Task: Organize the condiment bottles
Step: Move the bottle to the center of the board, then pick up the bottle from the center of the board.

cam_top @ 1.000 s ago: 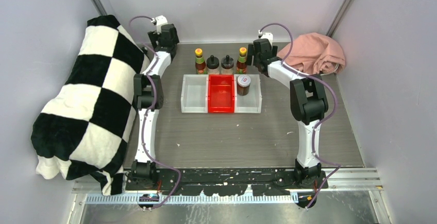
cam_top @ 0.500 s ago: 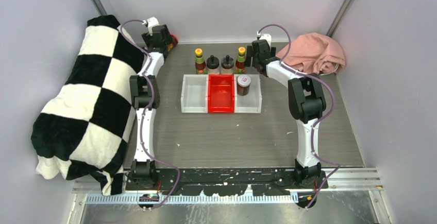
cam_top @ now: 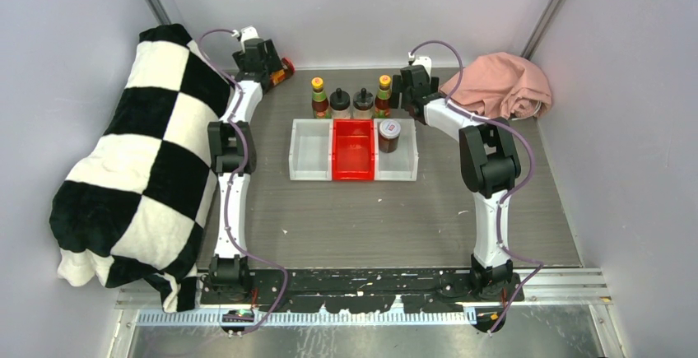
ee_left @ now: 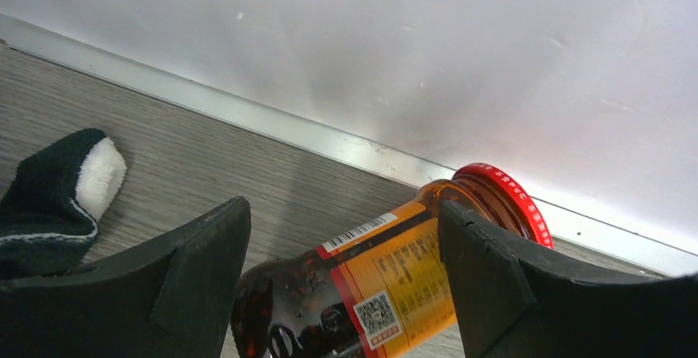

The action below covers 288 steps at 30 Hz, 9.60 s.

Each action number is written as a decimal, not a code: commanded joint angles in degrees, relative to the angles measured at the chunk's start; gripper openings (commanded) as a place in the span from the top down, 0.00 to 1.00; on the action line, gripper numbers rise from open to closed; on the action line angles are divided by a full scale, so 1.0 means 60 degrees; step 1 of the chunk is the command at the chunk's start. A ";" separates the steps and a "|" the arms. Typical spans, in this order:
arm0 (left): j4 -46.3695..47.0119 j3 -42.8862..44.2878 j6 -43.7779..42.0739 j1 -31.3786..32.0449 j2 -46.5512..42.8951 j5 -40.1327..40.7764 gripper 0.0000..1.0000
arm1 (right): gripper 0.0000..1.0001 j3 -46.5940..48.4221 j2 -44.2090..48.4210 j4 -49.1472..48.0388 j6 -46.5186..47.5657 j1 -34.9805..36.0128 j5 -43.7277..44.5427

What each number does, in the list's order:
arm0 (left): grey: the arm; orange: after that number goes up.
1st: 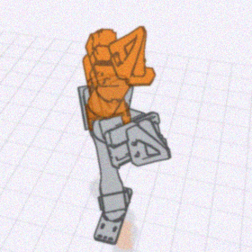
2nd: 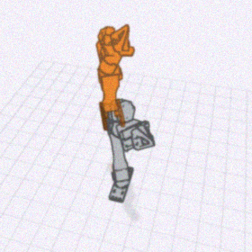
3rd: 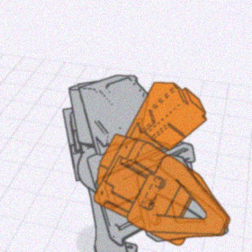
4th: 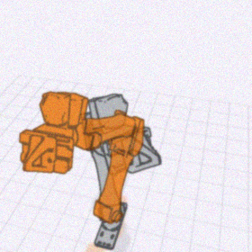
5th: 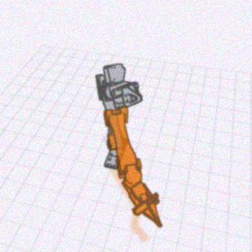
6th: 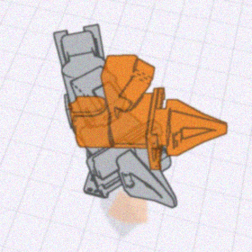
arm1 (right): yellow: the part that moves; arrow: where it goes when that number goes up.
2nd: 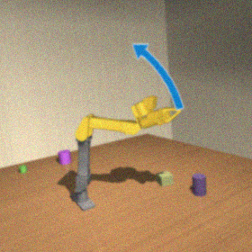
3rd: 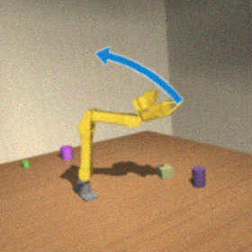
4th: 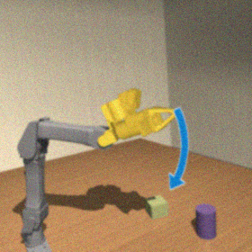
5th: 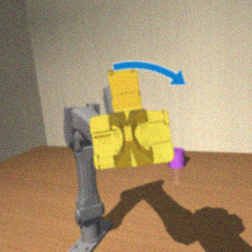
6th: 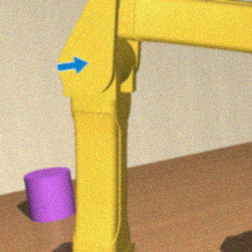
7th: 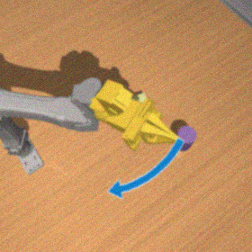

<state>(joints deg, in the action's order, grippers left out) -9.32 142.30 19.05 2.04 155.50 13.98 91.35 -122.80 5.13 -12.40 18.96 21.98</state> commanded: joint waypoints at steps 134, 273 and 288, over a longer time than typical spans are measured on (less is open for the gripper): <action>-0.9406 0.0837 -0.6614 0.0895 -0.2680 -0.4891 0.14 | 0.10 -0.0238 0.2275 -0.0593 0.0771 0.0550 0.0451; 0.0692 -0.6472 -0.2863 0.1955 -0.6690 0.0955 1.00 | 0.10 -0.0618 0.3422 -0.0928 0.0568 0.0519 -0.0065; 0.3539 -0.9080 -0.1212 0.2003 -0.7801 0.1538 1.00 | 0.09 -0.0795 0.3988 -0.0720 0.0730 0.1014 0.0097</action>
<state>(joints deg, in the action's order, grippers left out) -2.13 90.06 6.94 14.02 114.32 19.99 86.54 -102.45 1.89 -8.93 24.51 21.78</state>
